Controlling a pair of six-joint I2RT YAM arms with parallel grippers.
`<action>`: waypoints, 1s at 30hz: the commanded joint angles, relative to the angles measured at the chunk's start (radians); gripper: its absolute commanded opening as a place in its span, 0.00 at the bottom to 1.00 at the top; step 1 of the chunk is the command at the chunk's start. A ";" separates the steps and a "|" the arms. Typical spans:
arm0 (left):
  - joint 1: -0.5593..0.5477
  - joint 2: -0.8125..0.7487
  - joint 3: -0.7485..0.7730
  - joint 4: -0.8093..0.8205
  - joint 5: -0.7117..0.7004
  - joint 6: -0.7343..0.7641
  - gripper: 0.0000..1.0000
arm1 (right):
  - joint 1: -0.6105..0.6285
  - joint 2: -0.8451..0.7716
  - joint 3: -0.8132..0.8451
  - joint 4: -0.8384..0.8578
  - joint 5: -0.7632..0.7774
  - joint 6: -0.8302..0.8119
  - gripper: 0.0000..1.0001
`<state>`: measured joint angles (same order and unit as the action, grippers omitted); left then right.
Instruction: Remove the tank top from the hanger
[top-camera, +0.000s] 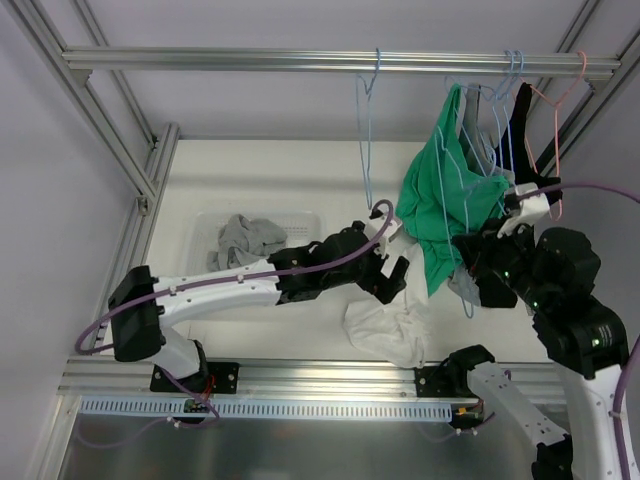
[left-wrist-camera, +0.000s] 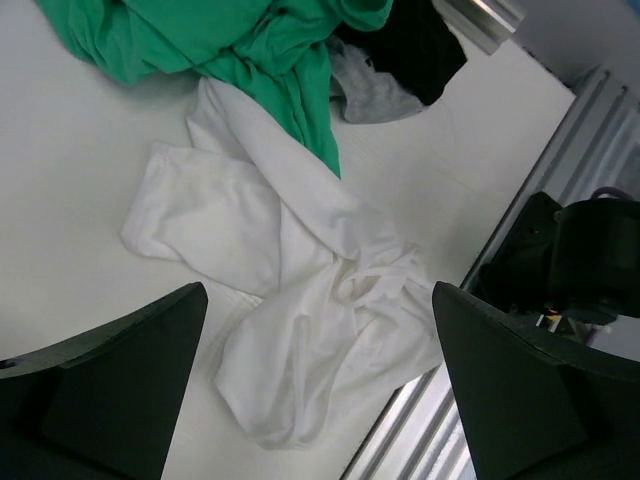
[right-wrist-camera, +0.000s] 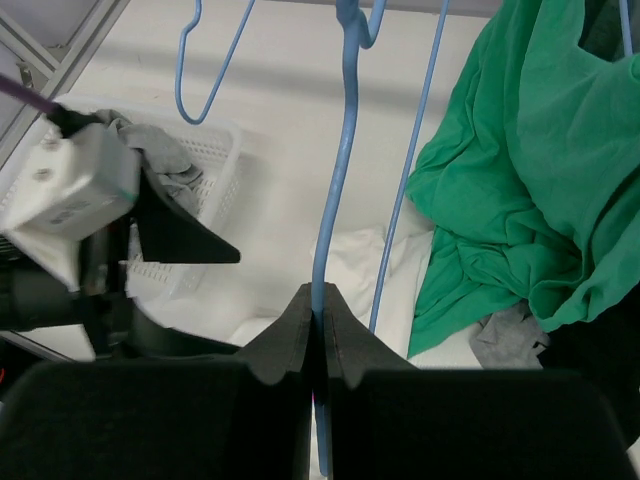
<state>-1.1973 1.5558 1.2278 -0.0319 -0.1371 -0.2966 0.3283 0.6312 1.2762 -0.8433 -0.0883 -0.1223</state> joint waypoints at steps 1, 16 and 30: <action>-0.005 -0.137 -0.013 -0.042 0.016 0.001 0.99 | 0.006 0.117 0.098 0.032 -0.007 -0.027 0.00; -0.005 -0.460 -0.203 -0.209 -0.018 0.042 0.99 | 0.006 0.610 0.570 0.044 -0.051 -0.062 0.00; -0.005 -0.543 -0.315 -0.224 -0.052 -0.026 0.99 | 0.075 0.924 0.815 0.064 0.035 -0.050 0.00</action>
<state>-1.1973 1.0100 0.9188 -0.2565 -0.1699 -0.2943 0.3923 1.5356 2.0468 -0.8104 -0.0849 -0.1764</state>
